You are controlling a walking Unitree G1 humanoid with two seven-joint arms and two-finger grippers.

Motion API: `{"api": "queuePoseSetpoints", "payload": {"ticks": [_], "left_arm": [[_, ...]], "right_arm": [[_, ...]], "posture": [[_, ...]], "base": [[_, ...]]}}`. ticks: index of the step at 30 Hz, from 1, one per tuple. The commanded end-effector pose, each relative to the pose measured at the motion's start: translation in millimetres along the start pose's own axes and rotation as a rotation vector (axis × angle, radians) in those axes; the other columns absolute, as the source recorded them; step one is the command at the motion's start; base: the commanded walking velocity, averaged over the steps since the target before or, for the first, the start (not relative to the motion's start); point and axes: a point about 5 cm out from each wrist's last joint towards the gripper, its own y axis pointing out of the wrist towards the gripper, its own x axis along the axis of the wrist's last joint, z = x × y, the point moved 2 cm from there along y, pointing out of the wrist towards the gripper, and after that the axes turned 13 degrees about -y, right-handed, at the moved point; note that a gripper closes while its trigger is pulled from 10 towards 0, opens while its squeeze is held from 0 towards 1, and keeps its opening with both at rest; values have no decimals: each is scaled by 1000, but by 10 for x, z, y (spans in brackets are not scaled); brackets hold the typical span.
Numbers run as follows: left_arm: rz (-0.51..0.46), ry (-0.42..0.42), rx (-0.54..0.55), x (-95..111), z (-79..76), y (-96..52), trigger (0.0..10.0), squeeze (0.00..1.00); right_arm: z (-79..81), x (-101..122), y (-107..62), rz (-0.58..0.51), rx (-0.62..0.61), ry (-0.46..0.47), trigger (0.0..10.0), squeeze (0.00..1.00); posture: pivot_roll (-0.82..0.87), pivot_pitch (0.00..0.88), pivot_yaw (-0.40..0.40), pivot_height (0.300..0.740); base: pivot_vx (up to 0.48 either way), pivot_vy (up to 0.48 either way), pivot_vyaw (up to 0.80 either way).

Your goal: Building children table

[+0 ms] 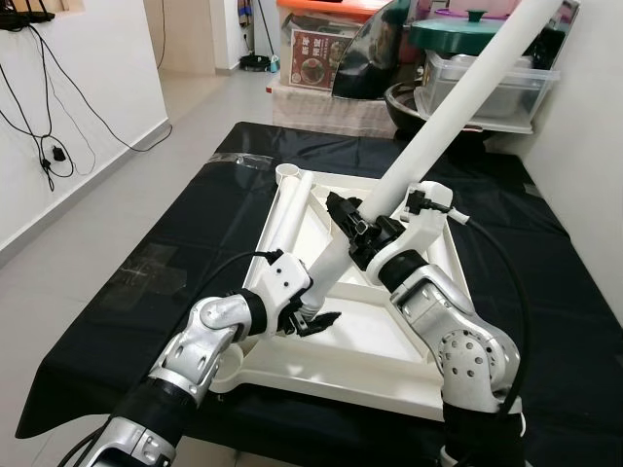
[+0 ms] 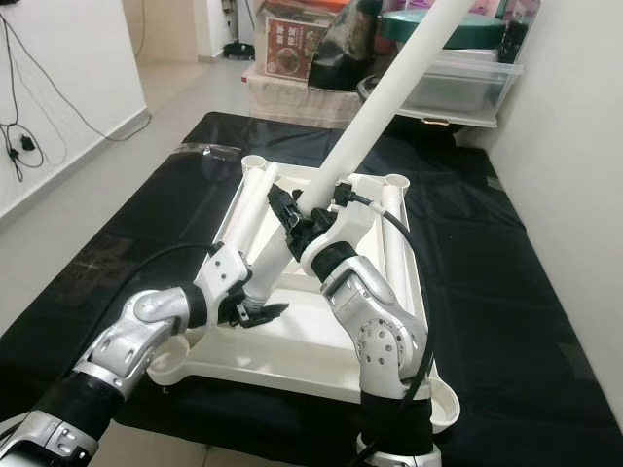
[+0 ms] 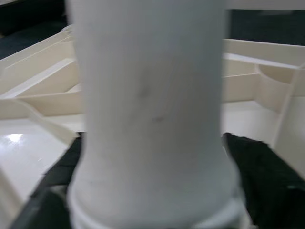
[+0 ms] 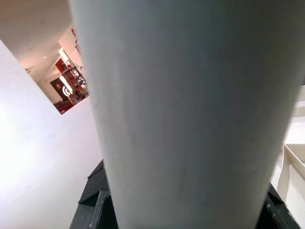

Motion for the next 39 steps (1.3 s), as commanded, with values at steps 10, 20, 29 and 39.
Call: {"api": "queuePoseSetpoints", "payload": {"ticks": [10, 20, 29, 39], "left_arm": [[-253, -171, -70, 466, 70, -135, 10000, 561], [-273, -170, -24, 482, 155, -169, 10000, 0], [-239, -201, -61, 379, 63, -193, 10000, 0], [-170, -193, -98, 210, -48, -194, 10000, 0]], "right_arm": [[-224, 257, -117, -43, 126, -100, 0, 0], [-755, 602, -371, -35, 49, -282, 0, 0], [-1031, 1210, -551, -128, 19, -398, 0, 0], [-471, 1260, -774, -169, 509, -439, 0, 0]], "posture": [[117, 0, -86, 740], [120, 0, -97, 740], [117, 0, -94, 740], [125, 0, -98, 740]], "base": [[0, 0, 0], [0, 0, 0], [0, 0, 0], [0, 0, 0]]}}
